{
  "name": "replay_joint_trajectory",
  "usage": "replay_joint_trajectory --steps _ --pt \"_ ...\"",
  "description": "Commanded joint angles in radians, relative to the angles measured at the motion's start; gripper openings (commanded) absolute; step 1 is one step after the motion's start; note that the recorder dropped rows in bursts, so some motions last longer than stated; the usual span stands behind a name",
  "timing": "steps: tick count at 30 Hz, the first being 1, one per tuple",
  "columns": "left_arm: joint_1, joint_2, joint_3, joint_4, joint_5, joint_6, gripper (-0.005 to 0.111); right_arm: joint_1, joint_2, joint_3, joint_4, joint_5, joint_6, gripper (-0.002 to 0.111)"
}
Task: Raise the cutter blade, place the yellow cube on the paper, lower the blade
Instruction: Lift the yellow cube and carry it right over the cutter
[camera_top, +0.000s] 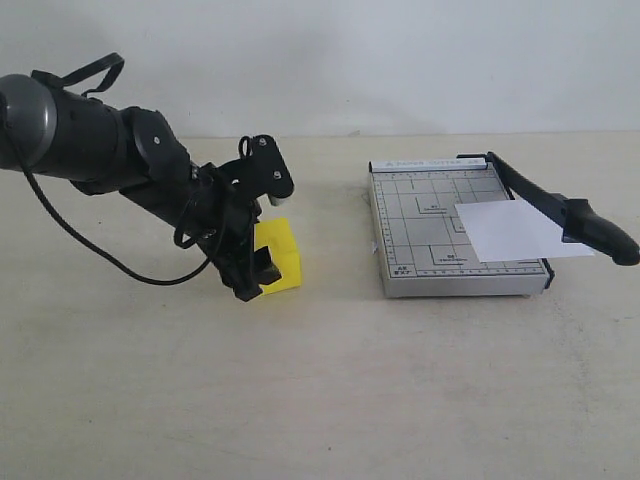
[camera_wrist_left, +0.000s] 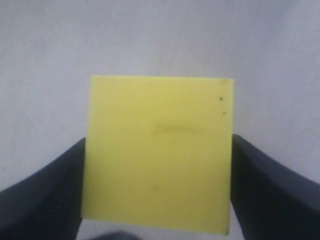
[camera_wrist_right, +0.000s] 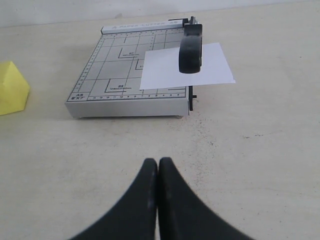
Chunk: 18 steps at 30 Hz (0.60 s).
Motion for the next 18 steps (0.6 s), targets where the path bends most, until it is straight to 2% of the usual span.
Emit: replay_joint_trajectory --steps 1,4,9,15,18 --pt "-0.001 -0.059 -0.003 -0.028 0.066 -0.068 0.005 0.002 -0.005 0.004 -0.002 0.002 -0.002 0.000" --pt "-0.001 -0.099 -0.003 -0.076 0.114 -0.140 0.005 0.002 -0.005 0.004 -0.002 0.002 -0.002 0.000" --pt "-0.024 -0.154 -0.003 -0.174 0.152 -0.120 0.005 0.002 -0.005 0.004 -0.002 0.002 -0.002 0.000" --pt "-0.145 -0.172 -0.005 -0.172 0.150 -0.067 0.005 0.002 -0.005 0.004 -0.002 0.002 -0.002 0.000" --pt "-0.216 -0.172 -0.005 -0.165 0.095 -0.022 0.005 0.002 -0.005 0.004 -0.002 0.002 -0.002 0.000"
